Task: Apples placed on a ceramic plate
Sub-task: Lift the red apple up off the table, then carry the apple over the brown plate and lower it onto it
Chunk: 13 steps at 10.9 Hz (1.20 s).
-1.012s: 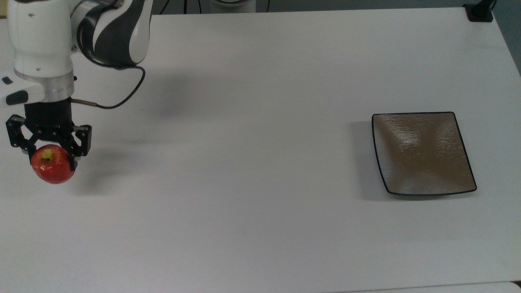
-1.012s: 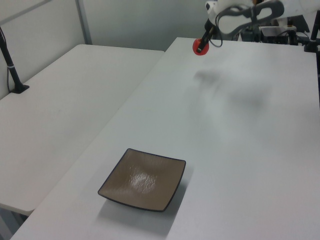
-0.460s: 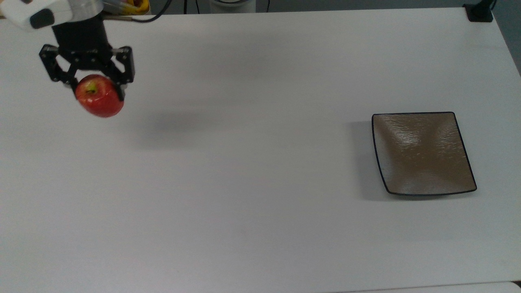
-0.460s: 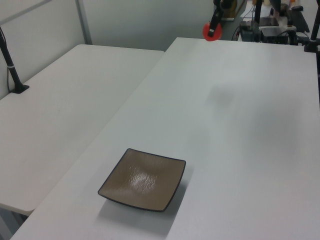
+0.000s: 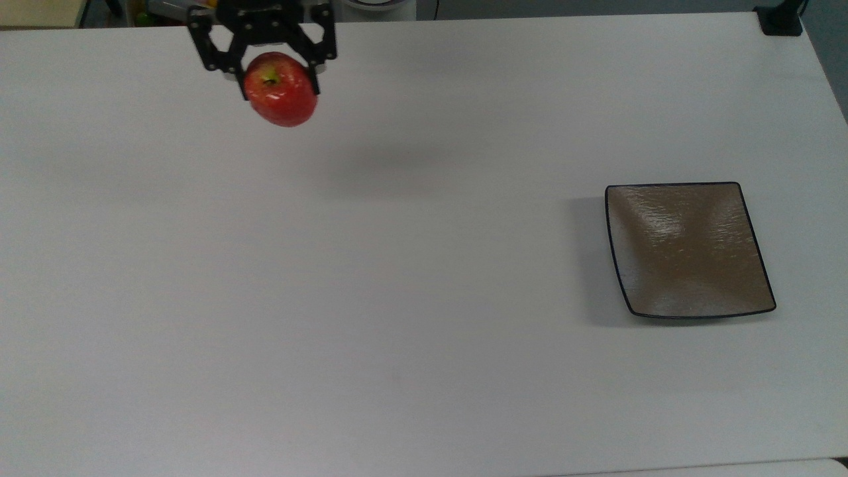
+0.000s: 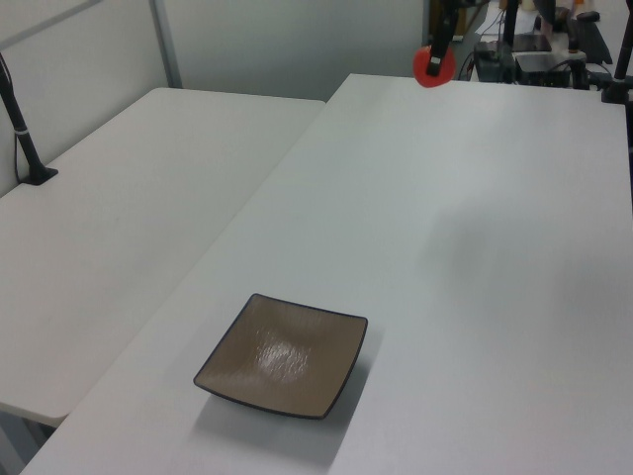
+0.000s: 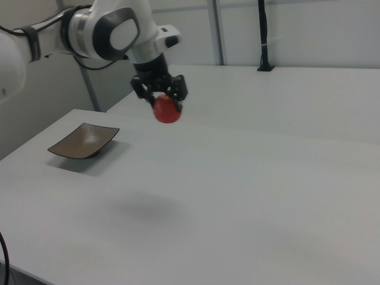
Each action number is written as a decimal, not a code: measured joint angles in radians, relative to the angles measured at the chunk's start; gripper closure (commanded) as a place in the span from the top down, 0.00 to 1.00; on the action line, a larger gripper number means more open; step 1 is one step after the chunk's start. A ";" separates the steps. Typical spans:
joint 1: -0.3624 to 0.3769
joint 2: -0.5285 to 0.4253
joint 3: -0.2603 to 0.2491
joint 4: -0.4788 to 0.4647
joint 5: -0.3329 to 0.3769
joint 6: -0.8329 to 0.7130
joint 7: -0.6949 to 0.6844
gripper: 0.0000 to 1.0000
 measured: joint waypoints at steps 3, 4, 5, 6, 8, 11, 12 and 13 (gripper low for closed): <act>0.136 -0.026 0.001 -0.037 0.000 0.000 0.131 0.03; 0.178 -0.024 0.002 -0.037 0.000 0.000 0.169 0.03; 0.224 -0.021 0.004 -0.038 0.000 0.008 0.207 0.04; 0.265 -0.013 0.005 -0.039 0.001 0.036 0.246 0.04; 0.359 0.035 0.012 -0.041 0.001 0.159 0.356 0.04; 0.477 0.160 0.018 -0.011 -0.006 0.338 0.439 0.08; 0.503 0.201 0.021 0.003 -0.011 0.384 0.441 0.10; 0.524 0.244 0.032 0.018 -0.028 0.431 0.441 0.11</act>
